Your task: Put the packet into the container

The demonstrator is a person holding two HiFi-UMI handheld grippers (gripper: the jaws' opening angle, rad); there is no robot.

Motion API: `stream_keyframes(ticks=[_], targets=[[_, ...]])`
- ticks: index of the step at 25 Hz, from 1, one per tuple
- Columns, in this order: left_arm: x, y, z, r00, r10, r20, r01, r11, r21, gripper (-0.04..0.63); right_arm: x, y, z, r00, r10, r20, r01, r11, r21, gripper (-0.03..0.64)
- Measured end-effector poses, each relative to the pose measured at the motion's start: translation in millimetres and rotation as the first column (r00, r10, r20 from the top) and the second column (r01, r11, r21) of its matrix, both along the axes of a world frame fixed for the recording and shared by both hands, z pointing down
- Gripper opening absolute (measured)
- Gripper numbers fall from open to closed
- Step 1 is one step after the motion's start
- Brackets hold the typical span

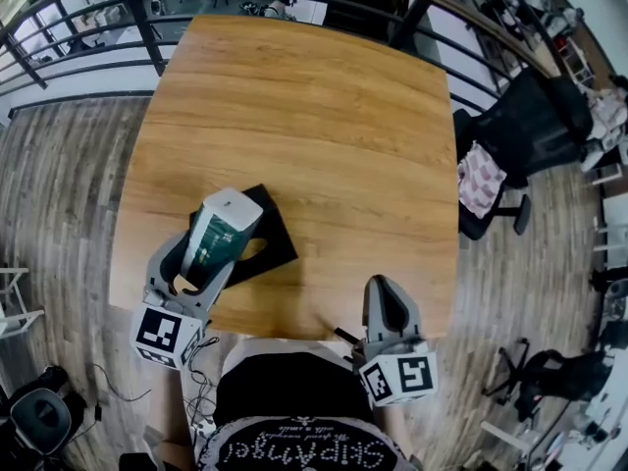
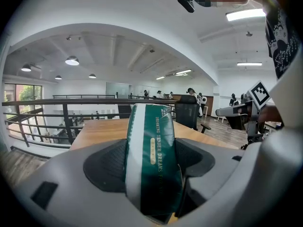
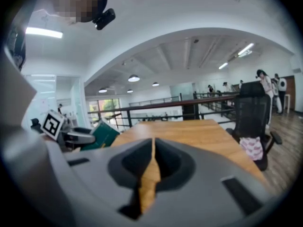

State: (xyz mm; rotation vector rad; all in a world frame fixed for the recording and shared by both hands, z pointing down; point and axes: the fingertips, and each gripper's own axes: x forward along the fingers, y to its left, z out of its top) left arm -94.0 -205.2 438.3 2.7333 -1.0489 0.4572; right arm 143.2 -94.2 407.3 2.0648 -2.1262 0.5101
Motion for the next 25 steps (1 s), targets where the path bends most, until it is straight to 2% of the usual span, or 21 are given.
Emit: stream_keyframes(ticks=[10,25], targets=[[13.4,-6.5,24.5,0.999,0.031,0.01,-0.031,0.998,-0.05,0.345,4.5,-0.2,7.2,0.999,0.025,0.024,-0.025,0.999,-0.022,0.04],[36.2,-0.7,59.4,0.987,0.13,0.091,-0.125,0.991,-0.053,0.345,9.1,0.9,9.7,0.999,0.044,0.025,-0.043,0.999,-0.021,0.04]])
